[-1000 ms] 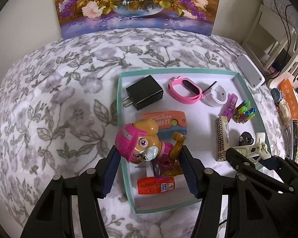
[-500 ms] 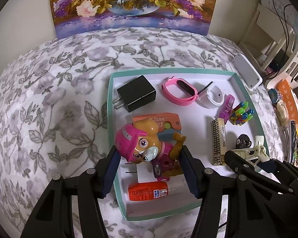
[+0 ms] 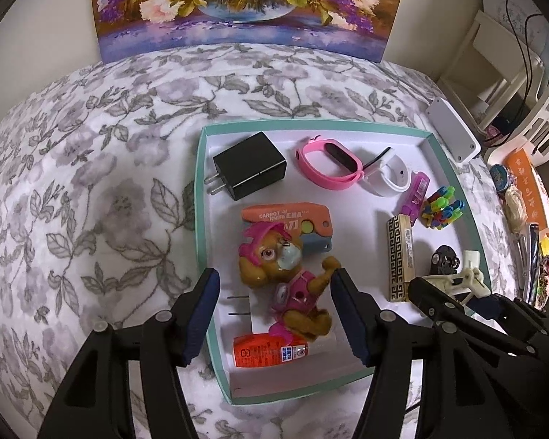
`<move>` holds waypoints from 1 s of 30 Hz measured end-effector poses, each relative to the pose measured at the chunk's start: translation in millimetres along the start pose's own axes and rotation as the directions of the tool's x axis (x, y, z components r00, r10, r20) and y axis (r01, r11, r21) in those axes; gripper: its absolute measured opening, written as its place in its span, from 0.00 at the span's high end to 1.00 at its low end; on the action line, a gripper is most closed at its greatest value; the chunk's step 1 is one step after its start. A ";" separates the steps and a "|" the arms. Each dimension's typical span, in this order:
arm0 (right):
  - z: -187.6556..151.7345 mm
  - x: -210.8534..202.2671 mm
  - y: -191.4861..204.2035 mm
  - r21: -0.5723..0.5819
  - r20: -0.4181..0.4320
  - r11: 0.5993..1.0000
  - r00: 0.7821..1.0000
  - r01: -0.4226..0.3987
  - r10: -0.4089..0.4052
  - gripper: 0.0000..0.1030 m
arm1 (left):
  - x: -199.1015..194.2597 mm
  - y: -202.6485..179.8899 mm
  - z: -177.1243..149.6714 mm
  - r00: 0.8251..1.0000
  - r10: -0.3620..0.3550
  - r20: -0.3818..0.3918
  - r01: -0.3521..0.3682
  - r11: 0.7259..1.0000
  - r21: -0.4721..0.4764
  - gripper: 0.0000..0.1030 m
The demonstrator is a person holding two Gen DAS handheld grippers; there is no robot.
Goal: Organize rigid objects
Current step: 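Lower figurine and clip into the tray and open both tools to release them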
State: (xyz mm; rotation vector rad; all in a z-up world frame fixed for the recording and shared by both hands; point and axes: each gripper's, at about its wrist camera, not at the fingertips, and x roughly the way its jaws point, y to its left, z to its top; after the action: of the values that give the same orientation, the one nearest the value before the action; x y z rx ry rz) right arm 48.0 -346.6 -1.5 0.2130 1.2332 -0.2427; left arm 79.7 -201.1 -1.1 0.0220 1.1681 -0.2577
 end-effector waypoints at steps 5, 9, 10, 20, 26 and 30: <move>-0.4 -0.3 -0.4 0.005 -0.001 1.000 1.000 -0.007 0.007 0.46 | -1.5 3.8 0.1 1.000 -0.003 0.000 0.003 1.000 -0.013 0.37; -0.8 -1.6 0.0 0.004 0.004 1.000 1.000 -0.005 0.005 0.46 | -5.3 9.9 0.4 1.000 -0.007 0.004 0.007 0.999 -0.034 0.37; -1.0 -2.0 -0.1 0.005 0.006 1.000 1.000 -0.004 0.004 0.46 | -6.5 11.4 0.7 1.000 -0.008 0.006 0.008 0.999 -0.041 0.37; -1.7 -5.4 3.3 -0.010 0.017 1.000 1.000 0.001 -0.001 0.46 | -14.5 36.1 1.7 1.000 -0.015 0.012 0.016 0.991 -0.130 0.37; -3.9 -6.5 11.1 -0.044 0.030 0.999 1.000 0.009 -0.008 0.33 | -15.9 58.8 -2.0 0.999 0.047 0.001 -0.046 0.980 -0.191 0.31; -6.8 -7.8 18.9 -0.076 0.040 0.997 0.999 0.025 -0.022 0.23 | -13.0 75.7 -6.5 0.995 0.093 -0.027 -0.097 0.969 -0.228 0.31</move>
State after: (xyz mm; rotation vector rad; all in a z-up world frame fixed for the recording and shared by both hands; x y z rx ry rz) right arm 45.1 -326.0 4.3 0.1271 1.2040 -0.2191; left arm 85.0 -124.2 -0.7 -0.1226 1.2032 -0.0367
